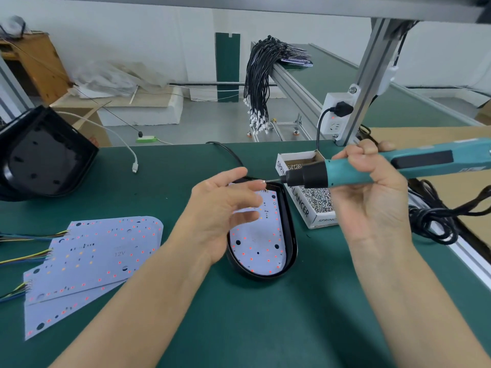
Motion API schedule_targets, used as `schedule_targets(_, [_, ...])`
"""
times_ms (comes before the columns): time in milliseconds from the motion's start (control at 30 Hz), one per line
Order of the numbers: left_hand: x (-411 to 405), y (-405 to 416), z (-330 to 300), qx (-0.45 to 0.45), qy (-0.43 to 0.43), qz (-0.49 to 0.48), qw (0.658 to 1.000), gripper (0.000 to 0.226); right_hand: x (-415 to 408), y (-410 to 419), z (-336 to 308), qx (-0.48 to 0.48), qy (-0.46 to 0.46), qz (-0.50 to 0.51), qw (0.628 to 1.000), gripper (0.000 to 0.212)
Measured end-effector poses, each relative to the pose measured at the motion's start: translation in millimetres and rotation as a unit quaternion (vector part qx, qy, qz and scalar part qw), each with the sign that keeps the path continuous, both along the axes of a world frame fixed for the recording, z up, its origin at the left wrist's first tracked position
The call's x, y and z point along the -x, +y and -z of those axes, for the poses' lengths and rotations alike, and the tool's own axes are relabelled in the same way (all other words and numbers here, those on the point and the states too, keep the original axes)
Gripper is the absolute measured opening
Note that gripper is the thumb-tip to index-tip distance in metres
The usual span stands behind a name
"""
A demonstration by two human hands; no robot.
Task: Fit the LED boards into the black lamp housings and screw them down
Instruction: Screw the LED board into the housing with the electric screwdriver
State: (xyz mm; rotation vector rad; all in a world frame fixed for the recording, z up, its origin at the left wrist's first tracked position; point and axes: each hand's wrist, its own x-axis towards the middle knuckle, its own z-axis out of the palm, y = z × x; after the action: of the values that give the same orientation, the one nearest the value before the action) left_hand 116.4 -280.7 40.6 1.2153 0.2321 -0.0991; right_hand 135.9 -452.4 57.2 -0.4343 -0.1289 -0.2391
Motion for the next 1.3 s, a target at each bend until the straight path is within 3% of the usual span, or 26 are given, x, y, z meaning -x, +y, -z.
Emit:
schedule_targets(100, [-2.7, 17.3, 5.2, -0.149, -0.028, -0.124, 0.981, 0.048, 4.0, -6.6, 7.3, 0.028, 0.009, -0.011, 1.000, 0.042])
schedule_targets(167, [-4.9, 25.2, 13.5, -0.226, -0.022, -0.152, 0.962, 0.053, 8.6, -10.2, 15.0, 0.065, 0.020, -0.011, 0.998, 0.042])
schedule_targets(400, [-3.7, 9.5, 44.5, -0.289, 0.086, 0.009, 0.953, 0.099, 20.2, -15.8, 42.1, 0.131, 0.028, -0.032, 0.991, 0.042])
schedule_targets(700, [-4.8, 7.8, 54.3, -0.309, 0.070, 0.014, 0.948, 0.038, 24.4, -10.8, 57.7, 0.175, 0.042, -0.053, 0.982, 0.044])
schedule_targets(1067, [-6.9, 8.2, 58.9, -0.290, 0.060, 0.015, 0.955, 0.031, 26.9, -6.5, 57.0, 0.172, 0.068, -0.053, 0.981, 0.042])
schedule_targets(1300, [-8.8, 5.3, 60.4, -0.288, 0.056, 0.013, 0.956, 0.030, 25.0, -9.4, 54.9, 0.221, 0.028, -0.083, 0.971, 0.047])
